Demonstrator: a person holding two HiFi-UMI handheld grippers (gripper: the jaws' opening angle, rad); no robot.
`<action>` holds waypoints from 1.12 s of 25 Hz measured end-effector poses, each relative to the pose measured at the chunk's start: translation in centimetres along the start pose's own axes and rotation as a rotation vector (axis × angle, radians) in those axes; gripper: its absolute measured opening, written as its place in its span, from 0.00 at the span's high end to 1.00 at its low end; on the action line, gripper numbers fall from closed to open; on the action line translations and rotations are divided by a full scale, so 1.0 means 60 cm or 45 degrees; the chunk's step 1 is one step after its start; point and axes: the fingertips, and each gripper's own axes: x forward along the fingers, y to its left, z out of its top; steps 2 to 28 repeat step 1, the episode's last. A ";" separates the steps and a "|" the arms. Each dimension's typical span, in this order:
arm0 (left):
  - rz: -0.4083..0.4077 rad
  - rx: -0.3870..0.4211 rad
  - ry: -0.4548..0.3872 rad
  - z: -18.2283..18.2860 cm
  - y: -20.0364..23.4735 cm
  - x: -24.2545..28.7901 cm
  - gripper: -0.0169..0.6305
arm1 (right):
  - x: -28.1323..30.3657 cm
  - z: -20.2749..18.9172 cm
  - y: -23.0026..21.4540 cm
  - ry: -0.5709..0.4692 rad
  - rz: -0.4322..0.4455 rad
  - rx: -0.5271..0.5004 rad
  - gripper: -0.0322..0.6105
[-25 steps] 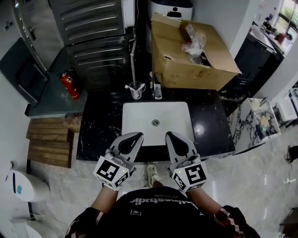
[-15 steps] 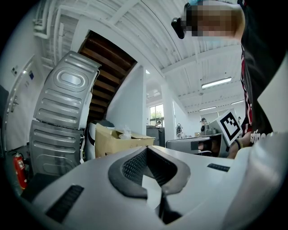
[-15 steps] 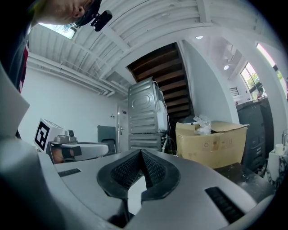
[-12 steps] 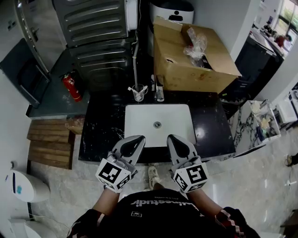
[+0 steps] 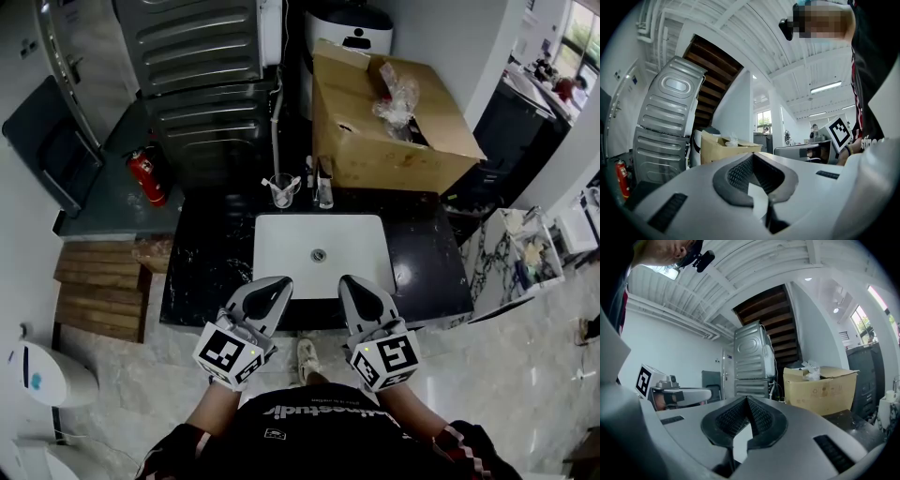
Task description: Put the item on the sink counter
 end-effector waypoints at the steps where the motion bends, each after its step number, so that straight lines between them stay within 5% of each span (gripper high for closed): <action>1: -0.002 0.000 0.001 0.000 -0.001 -0.001 0.95 | -0.002 0.000 0.000 0.000 -0.003 0.001 0.89; 28: -0.002 0.000 0.001 0.000 -0.001 -0.001 0.95 | -0.002 0.000 0.000 0.000 -0.003 0.001 0.89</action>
